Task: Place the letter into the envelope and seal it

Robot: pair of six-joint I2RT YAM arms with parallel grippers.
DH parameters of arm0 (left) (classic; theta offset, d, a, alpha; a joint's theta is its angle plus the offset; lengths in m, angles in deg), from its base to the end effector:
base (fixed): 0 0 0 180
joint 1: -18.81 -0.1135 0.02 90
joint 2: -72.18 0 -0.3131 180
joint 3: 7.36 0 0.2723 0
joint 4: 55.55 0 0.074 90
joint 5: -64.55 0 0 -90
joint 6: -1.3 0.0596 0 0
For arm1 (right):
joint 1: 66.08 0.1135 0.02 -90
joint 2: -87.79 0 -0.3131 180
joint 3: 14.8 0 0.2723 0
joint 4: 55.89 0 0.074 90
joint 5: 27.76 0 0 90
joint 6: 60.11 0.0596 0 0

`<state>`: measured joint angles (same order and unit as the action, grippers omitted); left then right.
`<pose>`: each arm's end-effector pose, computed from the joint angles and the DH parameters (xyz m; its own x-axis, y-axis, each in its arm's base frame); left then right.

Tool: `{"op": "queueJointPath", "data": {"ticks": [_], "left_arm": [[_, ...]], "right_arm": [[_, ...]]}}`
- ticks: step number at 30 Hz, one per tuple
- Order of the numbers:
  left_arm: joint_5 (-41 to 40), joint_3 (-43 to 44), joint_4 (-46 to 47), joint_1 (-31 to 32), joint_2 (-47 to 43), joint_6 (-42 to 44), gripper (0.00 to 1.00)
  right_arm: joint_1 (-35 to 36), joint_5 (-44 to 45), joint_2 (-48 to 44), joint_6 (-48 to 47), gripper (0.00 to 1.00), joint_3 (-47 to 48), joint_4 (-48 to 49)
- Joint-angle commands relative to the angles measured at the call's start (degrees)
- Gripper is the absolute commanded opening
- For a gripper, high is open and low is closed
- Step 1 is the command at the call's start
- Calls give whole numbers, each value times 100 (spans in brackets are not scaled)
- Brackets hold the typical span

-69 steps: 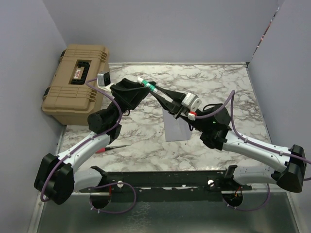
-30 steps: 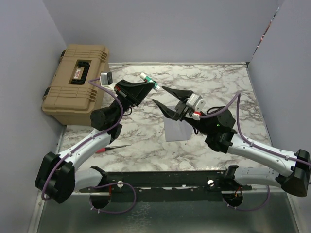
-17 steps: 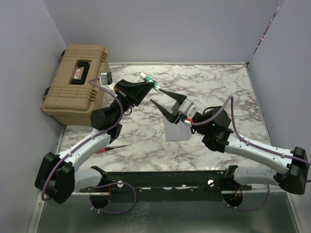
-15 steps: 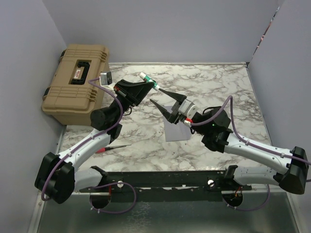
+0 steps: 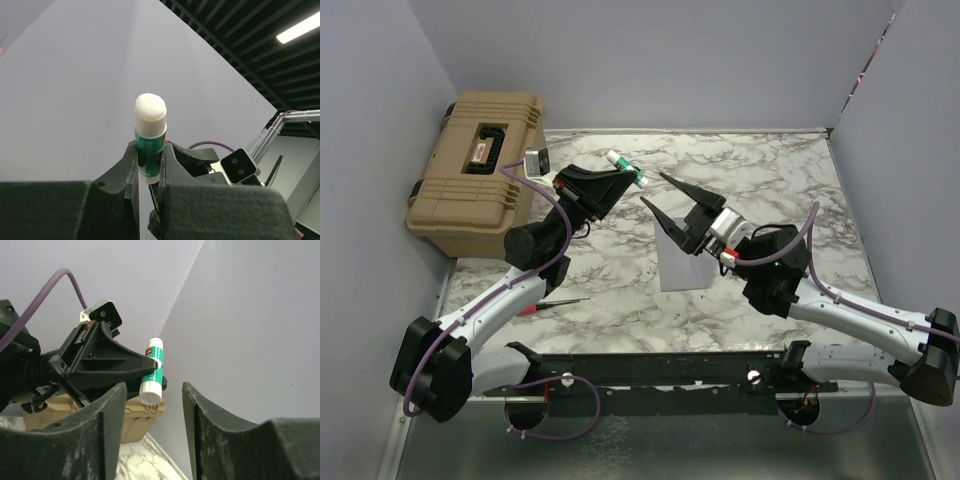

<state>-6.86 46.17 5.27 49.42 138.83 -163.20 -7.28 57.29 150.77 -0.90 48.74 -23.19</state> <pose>0.2046 -0.1431 0.4357 -0.4729 -0.7815 -0.4071 0.7917 -0.1741 -0.5855 0.1311 0.2264 0.4682 0.6994 0.1704 -0.6941 -0.6187 0.6305 -0.4687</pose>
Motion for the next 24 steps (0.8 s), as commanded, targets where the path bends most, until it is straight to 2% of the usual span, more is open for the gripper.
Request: {"op": "queueJointPath", "data": {"ticks": [1, 6, 16, 24], "left_arm": [[116, 39, 8, 6, -100, 19, 0], [128, 21, 1, 6, -139, 18, 0], [153, 25, 1, 6, -142, -21, 0], [204, 43, 9, 6, -167, -56, 0]], "right_arm": [[-10, 78, 100, -147, 54, 39, 80], [-9, 4, 243, -86, 53, 148, 29], [-10, -23, 403, -115, 40, 399, -197], [-5, 5, 487, -118, 38, 524, -424]]}}
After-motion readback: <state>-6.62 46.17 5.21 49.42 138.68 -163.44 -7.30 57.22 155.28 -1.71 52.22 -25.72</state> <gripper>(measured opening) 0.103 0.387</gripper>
